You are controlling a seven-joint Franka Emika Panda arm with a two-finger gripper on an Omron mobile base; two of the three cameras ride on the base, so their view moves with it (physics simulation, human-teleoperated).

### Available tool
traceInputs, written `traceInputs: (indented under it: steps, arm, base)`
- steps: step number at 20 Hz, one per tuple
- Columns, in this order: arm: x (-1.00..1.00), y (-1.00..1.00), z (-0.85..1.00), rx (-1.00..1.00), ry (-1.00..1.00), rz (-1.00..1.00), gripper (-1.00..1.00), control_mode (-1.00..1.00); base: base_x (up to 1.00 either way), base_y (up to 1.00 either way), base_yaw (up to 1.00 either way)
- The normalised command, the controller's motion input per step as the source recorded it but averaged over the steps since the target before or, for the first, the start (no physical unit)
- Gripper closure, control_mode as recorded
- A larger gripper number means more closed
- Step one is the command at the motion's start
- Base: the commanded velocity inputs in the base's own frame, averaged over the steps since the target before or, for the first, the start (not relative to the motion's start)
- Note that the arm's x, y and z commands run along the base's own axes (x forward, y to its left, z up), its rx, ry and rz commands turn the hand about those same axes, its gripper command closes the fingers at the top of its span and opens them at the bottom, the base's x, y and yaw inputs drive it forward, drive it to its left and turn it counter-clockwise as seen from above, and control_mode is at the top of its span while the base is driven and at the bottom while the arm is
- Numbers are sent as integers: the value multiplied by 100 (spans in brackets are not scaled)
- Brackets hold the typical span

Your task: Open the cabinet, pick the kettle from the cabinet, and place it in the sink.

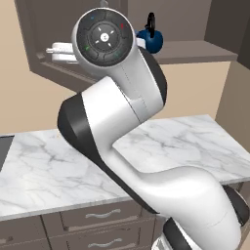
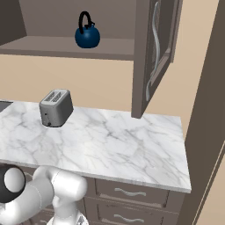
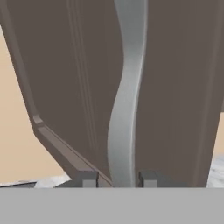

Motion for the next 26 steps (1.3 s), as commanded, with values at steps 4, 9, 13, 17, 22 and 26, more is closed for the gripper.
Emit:
traceInputs:
  steps: [4, 9, 13, 17, 22, 26]
  arm:
    - [-23, 6, -11, -1, 1, 0, -100, -100]
    - [-45, -1, -9, -4, 0, 0, -100, -100]
    - [-49, -9, -12, -2, 0, -1, -100, -100]
    - [-42, -33, -12, 0, 0, 0, -100, -100]
    - [-20, -51, -19, 7, 0, 6, -100, -100]
    - [-6, -51, -13, 9, 0, 12, -100, -100]
  base:
    - [0, 0, 0]
    - [0, 0, 0]
    - [0, 0, 0]
    - [0, 0, 0]
    - [0, 0, 0]
    - [0, 0, 0]
